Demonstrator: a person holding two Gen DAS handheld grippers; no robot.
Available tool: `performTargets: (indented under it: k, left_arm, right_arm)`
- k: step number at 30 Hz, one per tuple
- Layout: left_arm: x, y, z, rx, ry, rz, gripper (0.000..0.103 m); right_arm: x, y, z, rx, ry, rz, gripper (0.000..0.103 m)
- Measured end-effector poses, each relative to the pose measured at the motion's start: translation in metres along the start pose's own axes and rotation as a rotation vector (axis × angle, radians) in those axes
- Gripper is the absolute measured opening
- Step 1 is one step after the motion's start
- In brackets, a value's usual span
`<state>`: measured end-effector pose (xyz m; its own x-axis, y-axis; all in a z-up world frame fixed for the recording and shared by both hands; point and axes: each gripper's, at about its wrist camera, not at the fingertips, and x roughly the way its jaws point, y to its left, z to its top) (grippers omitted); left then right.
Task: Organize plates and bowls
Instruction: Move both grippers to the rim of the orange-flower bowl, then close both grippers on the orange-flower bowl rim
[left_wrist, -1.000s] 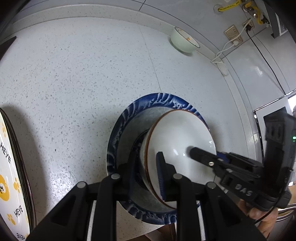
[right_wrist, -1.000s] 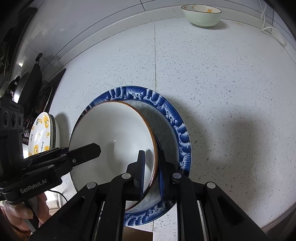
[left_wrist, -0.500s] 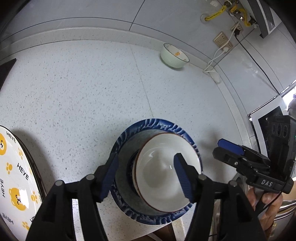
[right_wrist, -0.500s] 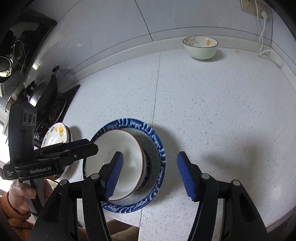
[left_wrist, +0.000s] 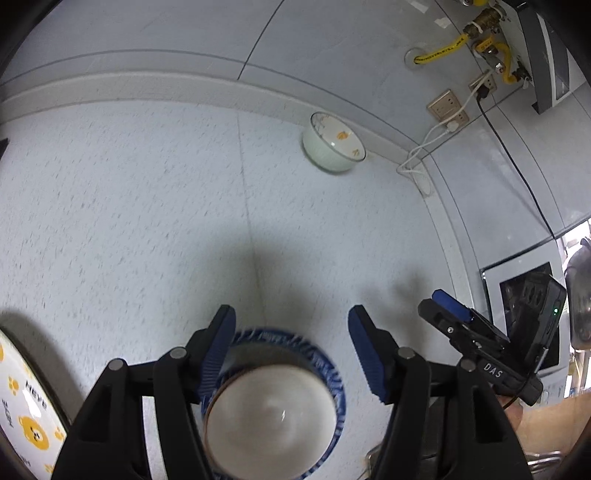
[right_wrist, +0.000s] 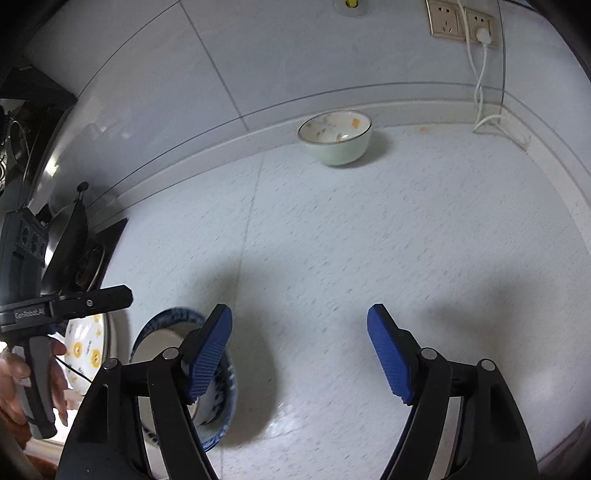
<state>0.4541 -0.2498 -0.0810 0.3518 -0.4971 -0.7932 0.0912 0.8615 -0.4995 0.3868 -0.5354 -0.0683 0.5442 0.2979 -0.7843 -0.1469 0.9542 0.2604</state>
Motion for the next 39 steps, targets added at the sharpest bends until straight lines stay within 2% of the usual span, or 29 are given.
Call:
performTargets:
  k: [9,13,16,23,27,29,31,34,37,39]
  left_arm:
    - [0.047,-0.027,0.083,0.016,0.0,0.021,0.062]
    - [0.08,-0.02,0.124,-0.029,0.024,0.002,0.062]
    - [0.108,-0.014,0.157,-0.054,0.013,0.002,0.062]
    - [0.158,-0.016,0.203,-0.078,-0.01,-0.023,0.062]
    - [0.192,-0.026,0.221,-0.071,0.026,-0.041,0.062]
    - [0.205,-0.029,0.223,-0.065,0.044,-0.028,0.062]
    - [0.222,-0.031,0.225,-0.056,0.069,-0.003,0.06]
    - [0.237,-0.028,0.228,-0.065,0.079,-0.004,0.06]
    - [0.248,-0.025,0.23,-0.081,0.09,-0.008,0.049]
    - [0.255,-0.021,0.232,-0.092,0.102,-0.015,0.036]
  right_arm:
    - [0.023,-0.047,0.084,0.012,-0.03,-0.052,0.073]
    - [0.047,-0.061,0.125,0.037,-0.014,-0.026,0.073]
    - [0.071,-0.067,0.149,0.051,0.004,-0.011,0.073]
    - [0.13,-0.083,0.181,0.112,0.054,0.035,0.073]
    - [0.156,-0.088,0.19,0.139,0.08,0.042,0.072]
    - [0.165,-0.089,0.192,0.153,0.092,0.037,0.067]
    - [0.173,-0.093,0.193,0.176,0.102,0.04,0.054]
    - [0.181,-0.097,0.192,0.19,0.116,0.031,0.043]
    - [0.19,-0.102,0.191,0.211,0.138,0.041,0.031]
    - [0.194,-0.103,0.191,0.223,0.146,0.055,0.03]
